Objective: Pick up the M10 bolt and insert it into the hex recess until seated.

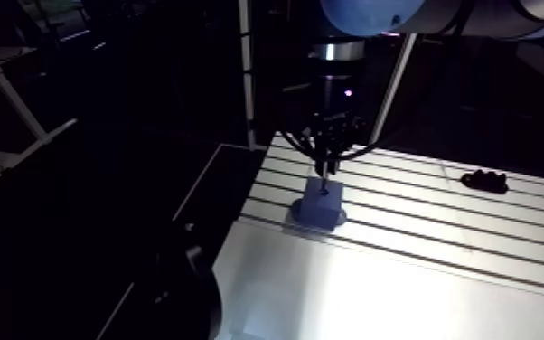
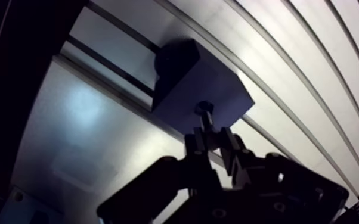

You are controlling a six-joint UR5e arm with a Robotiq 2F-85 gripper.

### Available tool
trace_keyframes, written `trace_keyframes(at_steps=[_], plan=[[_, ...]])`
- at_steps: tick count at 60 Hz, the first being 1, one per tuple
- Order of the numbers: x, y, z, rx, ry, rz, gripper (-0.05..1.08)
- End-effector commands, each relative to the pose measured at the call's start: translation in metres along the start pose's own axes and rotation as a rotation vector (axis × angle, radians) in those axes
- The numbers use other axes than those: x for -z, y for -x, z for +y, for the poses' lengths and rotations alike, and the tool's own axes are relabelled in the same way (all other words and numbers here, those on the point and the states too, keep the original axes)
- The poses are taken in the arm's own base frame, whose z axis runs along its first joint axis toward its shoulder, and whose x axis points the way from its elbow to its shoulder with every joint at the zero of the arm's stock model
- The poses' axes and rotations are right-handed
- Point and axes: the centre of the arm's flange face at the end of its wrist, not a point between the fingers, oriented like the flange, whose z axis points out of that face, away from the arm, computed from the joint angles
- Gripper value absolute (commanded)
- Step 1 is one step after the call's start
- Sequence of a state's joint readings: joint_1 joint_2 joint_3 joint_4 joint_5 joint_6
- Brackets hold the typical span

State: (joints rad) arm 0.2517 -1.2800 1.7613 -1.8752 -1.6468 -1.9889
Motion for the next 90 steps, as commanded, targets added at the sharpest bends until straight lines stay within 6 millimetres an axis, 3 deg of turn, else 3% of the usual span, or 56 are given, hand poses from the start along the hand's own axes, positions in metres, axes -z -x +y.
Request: trace_keyframes(at_steps=[1, 90], plan=[[-0.004, -0.002, 0.0, 0.0, -0.003, -0.006, 0.99], [-0.016, -0.003, 0.0, 0.004, -0.004, -0.009, 0.99]])
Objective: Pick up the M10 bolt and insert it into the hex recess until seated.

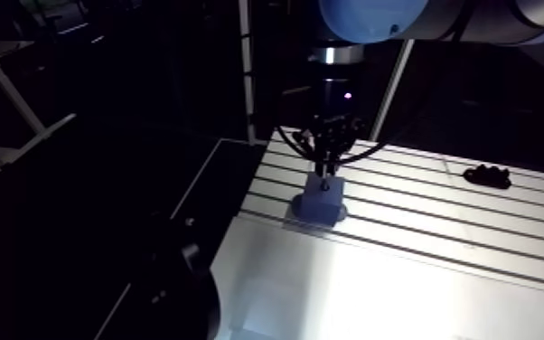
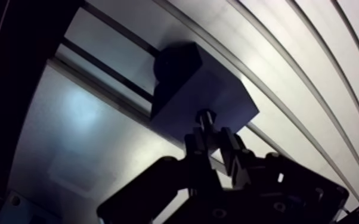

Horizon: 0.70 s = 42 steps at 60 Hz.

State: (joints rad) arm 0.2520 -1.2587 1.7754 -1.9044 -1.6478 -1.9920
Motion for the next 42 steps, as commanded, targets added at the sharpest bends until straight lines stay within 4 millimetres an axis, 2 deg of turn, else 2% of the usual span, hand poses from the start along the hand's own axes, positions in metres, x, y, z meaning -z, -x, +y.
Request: trace_keyframes(at_steps=[1, 42], plan=[[-0.0023, 0.0009, -0.0004, 0.0, -0.003, -0.004, 0.99], [-0.004, -0.0011, 0.0001, -0.001, -0.005, -0.005, 0.99]])
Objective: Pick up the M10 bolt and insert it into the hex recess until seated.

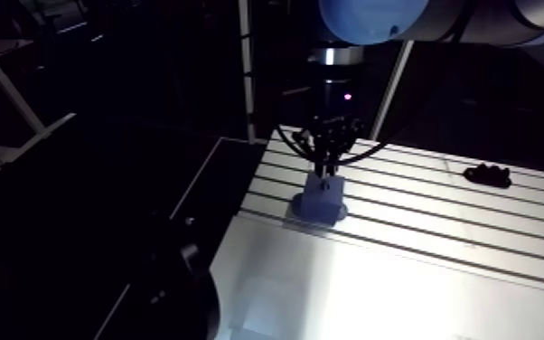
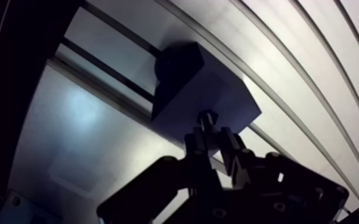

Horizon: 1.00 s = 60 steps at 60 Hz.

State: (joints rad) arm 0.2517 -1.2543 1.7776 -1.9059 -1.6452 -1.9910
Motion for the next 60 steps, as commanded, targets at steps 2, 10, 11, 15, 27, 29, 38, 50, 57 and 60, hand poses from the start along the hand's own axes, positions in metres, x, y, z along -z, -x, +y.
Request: trace_keyframes(at_steps=[2, 10, 11, 15, 27, 29, 38, 50, 57, 60], plan=[[-0.0008, -0.0005, 0.0002, 0.001, -0.001, -0.001, 0.99], [0.0027, -0.0013, 0.001, 0.0, 0.004, 0.005, 0.99], [0.0027, -0.0013, 0.001, 0.0, 0.004, 0.005, 0.99], [0.0034, -0.0014, 0.0011, 0.0, 0.004, 0.005, 0.99], [0.0043, -0.0012, 0.0011, 0.003, 0.005, 0.007, 1.0], [0.0043, -0.0011, 0.0012, 0.003, 0.006, 0.006, 1.0], [0.0058, -0.001, 0.0013, 0.006, 0.007, 0.008, 1.0], [0.0015, -0.0006, 0.0006, 0.007, 0.002, 0.001, 1.0], [0.0, -0.0007, 0.0004, 0.007, 0.0, 0.0, 1.0], [-0.0002, -0.0006, 0.0003, 0.006, 0.0, -0.001, 1.0]])
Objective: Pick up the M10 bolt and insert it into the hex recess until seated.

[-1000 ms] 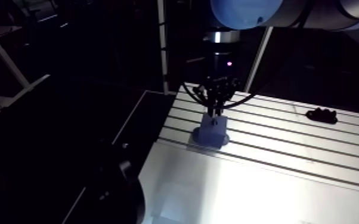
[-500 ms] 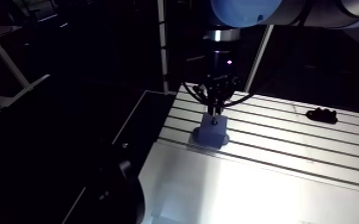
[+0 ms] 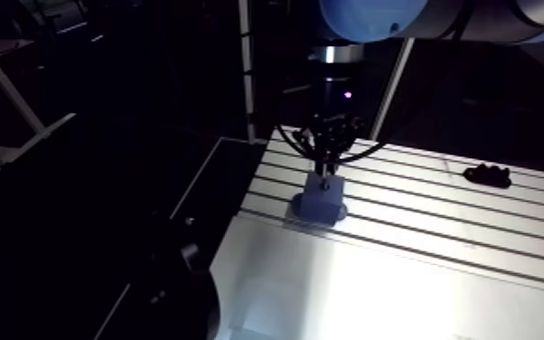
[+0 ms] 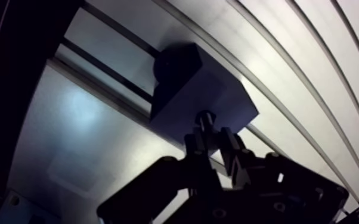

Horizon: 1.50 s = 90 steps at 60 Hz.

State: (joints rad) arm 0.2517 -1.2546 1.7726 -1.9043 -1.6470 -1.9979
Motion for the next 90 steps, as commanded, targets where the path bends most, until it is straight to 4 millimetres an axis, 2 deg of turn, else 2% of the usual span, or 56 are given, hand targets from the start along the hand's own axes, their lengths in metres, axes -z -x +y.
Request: trace_keyframes(at_steps=[1, 41, 42, 43, 44, 45, 46, 47, 48, 49, 50, 51, 52, 53, 73, 90], plan=[[-0.003, 0.0, -0.001, -0.001, -0.004, -0.004, 1.0], [-0.01, 0.003, -0.002, -0.008, -0.005, -0.007, 0.98], [-0.01, 0.003, -0.002, -0.008, -0.005, -0.008, 0.93], [-0.01, 0.003, -0.002, -0.008, -0.005, -0.008, 0.93], [-0.011, 0.004, -0.003, -0.008, -0.005, -0.01, 0.8], [-0.011, 0.004, -0.003, -0.008, -0.005, -0.01, 0.8], [-0.01, 0.004, -0.003, -0.008, -0.004, -0.008, 0.57], [-0.01, 0.004, -0.003, -0.008, -0.004, -0.008, 0.57], [-0.009, 0.005, -0.002, -0.008, -0.003, -0.006, 0.32], [-0.009, 0.005, -0.003, -0.007, -0.002, -0.008, 0.18], [-0.009, 0.005, -0.003, -0.007, -0.002, -0.008, 0.18], [-0.009, 0.005, -0.002, -0.01, -0.003, -0.006, 0.11], [-0.009, 0.005, -0.002, -0.01, -0.003, -0.006, 0.11], [-0.008, 0.005, -0.002, -0.01, -0.002, -0.002, 0.01], [0.018, 0.005, -0.001, -0.015, 0.029, 0.068, 0.0], [0.018, 0.007, -0.002, -0.023, 0.027, 0.068, 0.0]])
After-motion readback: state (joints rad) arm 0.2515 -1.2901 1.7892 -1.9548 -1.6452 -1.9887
